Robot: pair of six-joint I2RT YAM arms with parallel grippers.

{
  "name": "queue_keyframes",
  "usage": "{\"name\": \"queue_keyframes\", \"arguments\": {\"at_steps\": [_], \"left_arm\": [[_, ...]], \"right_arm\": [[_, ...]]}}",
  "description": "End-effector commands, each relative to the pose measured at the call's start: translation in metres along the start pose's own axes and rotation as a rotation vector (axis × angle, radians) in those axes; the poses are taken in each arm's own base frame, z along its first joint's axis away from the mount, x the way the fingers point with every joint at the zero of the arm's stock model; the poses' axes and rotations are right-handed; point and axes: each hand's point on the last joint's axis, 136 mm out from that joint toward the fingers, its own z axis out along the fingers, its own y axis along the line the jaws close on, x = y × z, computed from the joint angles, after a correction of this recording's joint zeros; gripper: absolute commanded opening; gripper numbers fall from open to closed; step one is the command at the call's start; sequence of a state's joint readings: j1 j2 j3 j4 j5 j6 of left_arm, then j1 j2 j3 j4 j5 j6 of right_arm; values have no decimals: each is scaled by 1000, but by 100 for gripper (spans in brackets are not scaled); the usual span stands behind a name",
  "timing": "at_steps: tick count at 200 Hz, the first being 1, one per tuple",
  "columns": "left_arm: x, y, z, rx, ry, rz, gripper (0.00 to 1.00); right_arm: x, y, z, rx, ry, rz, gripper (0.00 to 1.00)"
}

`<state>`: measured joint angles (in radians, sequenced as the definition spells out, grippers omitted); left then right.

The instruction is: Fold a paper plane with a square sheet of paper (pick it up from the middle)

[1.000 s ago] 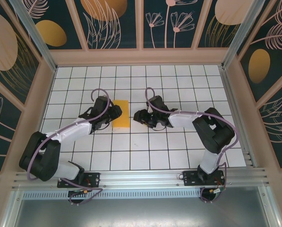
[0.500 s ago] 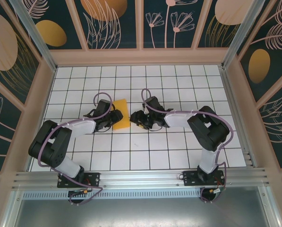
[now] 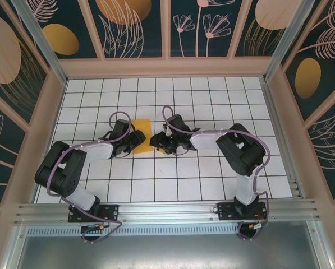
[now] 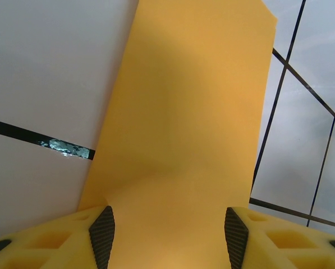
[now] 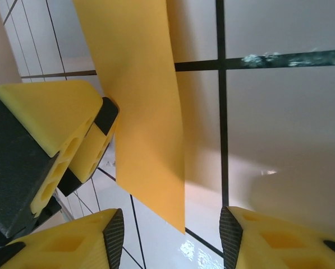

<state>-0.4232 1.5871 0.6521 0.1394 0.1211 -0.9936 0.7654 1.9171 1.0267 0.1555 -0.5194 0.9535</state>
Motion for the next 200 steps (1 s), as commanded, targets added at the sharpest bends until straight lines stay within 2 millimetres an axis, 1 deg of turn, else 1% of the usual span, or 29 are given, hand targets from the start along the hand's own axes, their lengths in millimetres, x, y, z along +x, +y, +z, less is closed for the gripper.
{"name": "queue_keyframes", "arguments": {"at_steps": [1, 24, 45, 77, 101, 115, 135, 152, 179, 200], "left_arm": [[4, 8, 5, -11, 16, -20, 58], [4, 9, 6, -12, 17, -22, 58], [5, 9, 5, -11, 18, -20, 57], [5, 7, 3, -2, 19, -17, 57], [3, 1, -1, 20, 16, -10, 57], [3, -4, -3, 38, 17, -3, 58], [2, -15, -9, 85, 21, 23, 58], [3, -27, -15, 143, 23, 51, 58], [7, -52, -27, 264, 47, 102, 59], [16, -71, -32, 358, 81, 134, 56]], "right_arm": [[3, 13, 8, -40, 34, -8, 50], [4, 13, 12, -41, 42, -7, 50], [4, 14, 14, -46, 50, -8, 47], [-2, 13, 16, -32, 26, -19, 35], [-9, 9, 17, -8, -4, -20, 28], [-13, 6, 16, 2, -21, -18, 22], [-16, 2, 13, 14, -34, -18, 7], [-16, -2, 5, 24, -44, -19, 0], [-11, -12, -16, 61, -68, -35, 0], [1, -24, -34, 95, -71, -36, 0]]}}
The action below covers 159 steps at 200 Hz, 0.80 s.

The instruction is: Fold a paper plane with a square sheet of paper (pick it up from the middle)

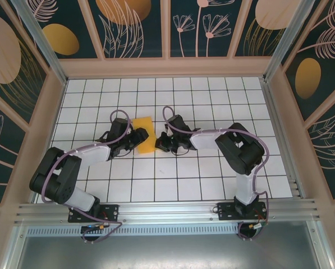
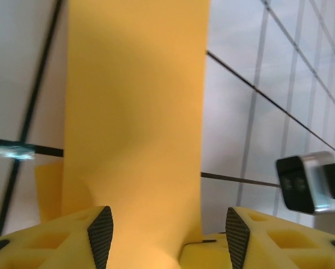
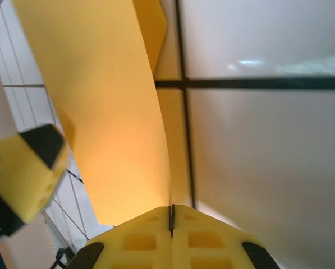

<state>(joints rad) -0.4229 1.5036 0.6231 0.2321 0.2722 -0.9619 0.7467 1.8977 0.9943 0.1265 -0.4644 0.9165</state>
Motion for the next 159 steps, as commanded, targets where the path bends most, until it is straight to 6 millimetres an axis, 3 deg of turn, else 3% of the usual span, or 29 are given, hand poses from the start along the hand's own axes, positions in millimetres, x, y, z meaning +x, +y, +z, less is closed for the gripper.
{"name": "queue_keyframes", "arguments": {"at_steps": [1, 36, 58, 103, 159], "left_arm": [[8, -33, -4, 158, 40, 75, 56], [24, -49, 6, 199, 85, 122, 53], [36, -44, 16, 176, 121, 128, 48], [37, -13, 24, 45, 100, 111, 43], [42, -5, 30, 26, 117, 105, 40]], "right_arm": [[7, -7, -27, 35, -29, -31, 0], [30, -33, -50, 101, -28, -5, 0], [36, -41, -60, 117, -41, 12, 0], [33, -33, -59, 80, -53, 10, 5], [26, -27, -58, 48, -72, 32, 18]]}}
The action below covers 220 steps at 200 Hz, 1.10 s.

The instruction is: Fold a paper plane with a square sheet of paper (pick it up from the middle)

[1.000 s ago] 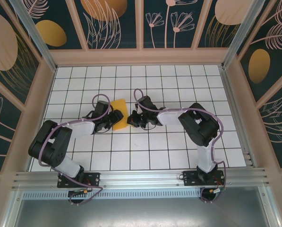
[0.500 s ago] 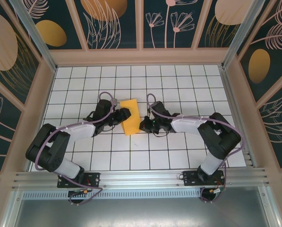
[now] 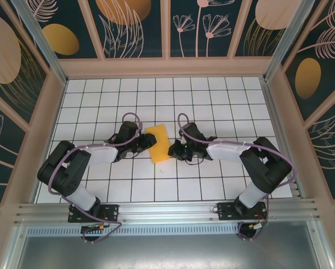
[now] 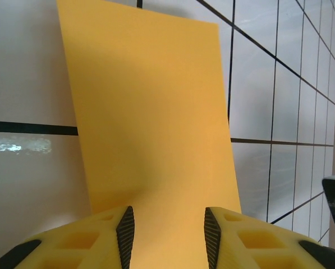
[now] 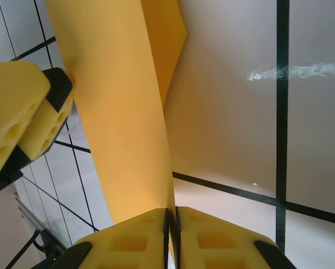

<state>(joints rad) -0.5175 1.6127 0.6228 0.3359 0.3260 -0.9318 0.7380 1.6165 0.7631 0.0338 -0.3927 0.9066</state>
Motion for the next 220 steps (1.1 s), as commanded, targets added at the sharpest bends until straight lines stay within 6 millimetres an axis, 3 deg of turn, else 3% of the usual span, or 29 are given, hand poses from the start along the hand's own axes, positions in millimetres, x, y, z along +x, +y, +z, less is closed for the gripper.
{"name": "queue_keyframes", "arguments": {"at_steps": [1, 28, 65, 88, 220], "left_arm": [[1, 6, 4, -27, 4, 15, 40], [2, 8, 5, -32, 7, 13, 39], [4, 11, 8, -35, 19, 13, 38], [6, 13, 10, -39, 30, 12, 37], [7, 24, 16, -91, 44, 18, 36]], "right_arm": [[-7, 4, -2, -23, -25, 21, 18], [-6, 2, -5, -31, -29, 38, 18], [-5, 9, -5, -63, -12, 42, 7], [-5, 11, -2, -64, 0, 43, 5], [-23, 50, 23, -129, 19, -5, 8]]}}
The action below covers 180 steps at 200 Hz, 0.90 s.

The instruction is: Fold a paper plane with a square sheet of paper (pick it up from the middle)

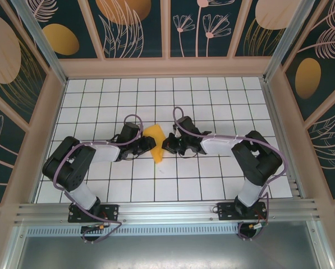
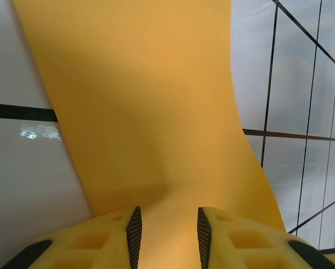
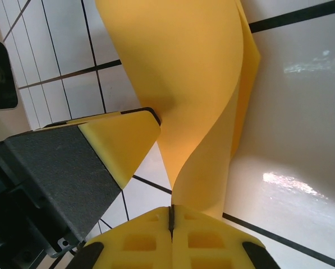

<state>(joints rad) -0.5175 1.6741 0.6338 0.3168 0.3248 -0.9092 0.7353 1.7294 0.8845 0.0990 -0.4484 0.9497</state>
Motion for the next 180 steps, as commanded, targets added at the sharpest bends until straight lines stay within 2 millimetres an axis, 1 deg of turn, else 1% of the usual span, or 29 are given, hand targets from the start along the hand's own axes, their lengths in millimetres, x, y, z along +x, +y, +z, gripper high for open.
{"name": "queue_keyframes", "arguments": {"at_steps": [1, 23, 53, 77, 109, 121, 150, 180], "left_arm": [[-1, 6, 5, -38, 4, 17, 36], [-8, -4, 3, -18, -14, 22, 36], [-20, -20, -5, 15, -51, 33, 39], [-28, -25, -12, 5, -86, 43, 42], [-39, -13, -17, -68, -132, 51, 43], [-38, -8, -14, -82, -126, 48, 43], [-34, 1, -4, -103, -95, 41, 39], [-30, 5, 2, -107, -73, 37, 37]], "right_arm": [[-2, 15, 8, -41, 10, -18, 8], [-5, 14, 15, -34, 11, -16, 8], [-10, 8, 21, -15, -5, -6, 7], [-10, 4, 24, 2, -4, 2, 7], [-11, 1, 25, 13, -7, 1, 7], [-11, 2, 25, 10, -8, -2, 8], [-11, 5, 26, -9, -1, -2, 8], [-12, 14, 26, -55, -1, 1, 7]]}}
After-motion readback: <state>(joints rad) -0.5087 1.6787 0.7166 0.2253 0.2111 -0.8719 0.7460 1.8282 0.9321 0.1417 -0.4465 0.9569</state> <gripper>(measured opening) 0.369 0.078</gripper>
